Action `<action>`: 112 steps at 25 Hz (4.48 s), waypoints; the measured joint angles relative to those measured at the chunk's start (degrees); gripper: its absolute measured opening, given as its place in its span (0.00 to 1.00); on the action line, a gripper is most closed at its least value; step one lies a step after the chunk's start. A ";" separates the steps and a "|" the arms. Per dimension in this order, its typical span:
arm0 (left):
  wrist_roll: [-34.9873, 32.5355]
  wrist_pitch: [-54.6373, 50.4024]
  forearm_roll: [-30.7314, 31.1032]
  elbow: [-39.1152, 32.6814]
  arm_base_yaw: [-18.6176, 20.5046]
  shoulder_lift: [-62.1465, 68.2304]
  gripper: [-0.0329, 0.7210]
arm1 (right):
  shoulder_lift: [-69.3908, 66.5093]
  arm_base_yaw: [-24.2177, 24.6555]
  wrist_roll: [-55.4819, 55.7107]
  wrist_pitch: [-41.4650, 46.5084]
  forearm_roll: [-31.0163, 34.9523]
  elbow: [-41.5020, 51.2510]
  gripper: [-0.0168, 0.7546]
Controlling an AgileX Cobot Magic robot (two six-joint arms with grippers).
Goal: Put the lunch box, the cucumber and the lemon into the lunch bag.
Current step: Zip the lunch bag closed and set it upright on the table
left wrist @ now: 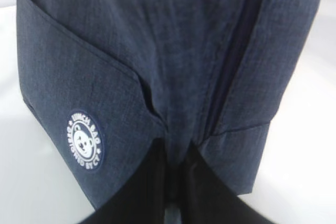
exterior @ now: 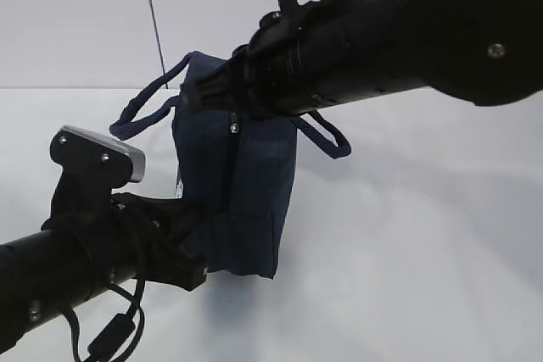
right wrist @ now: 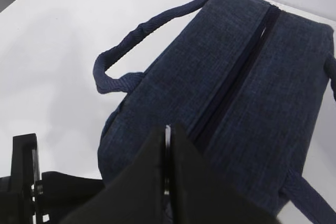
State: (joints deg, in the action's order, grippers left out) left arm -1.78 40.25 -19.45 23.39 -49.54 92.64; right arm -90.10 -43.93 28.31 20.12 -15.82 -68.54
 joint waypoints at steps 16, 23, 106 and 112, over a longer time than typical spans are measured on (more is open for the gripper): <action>-0.11 -1.92 1.40 0.00 0.00 0.00 0.06 | -2.39 0.24 0.00 -3.16 -2.70 -0.12 0.00; -0.11 -2.23 1.51 0.00 0.00 0.00 0.06 | -5.30 0.24 0.00 -3.30 -5.74 -4.62 0.00; -0.11 -6.06 8.68 0.44 0.00 0.00 0.06 | -36.59 14.75 1.25 -2.02 -11.53 -37.89 0.00; 0.00 -10.03 5.54 0.44 0.00 -3.58 0.11 | -36.11 14.88 1.34 -0.21 -9.94 -38.03 0.00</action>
State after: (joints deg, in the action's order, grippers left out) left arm -1.78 30.21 -13.92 23.82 -49.54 89.06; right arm -126.21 -29.05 29.65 19.91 -25.76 -106.57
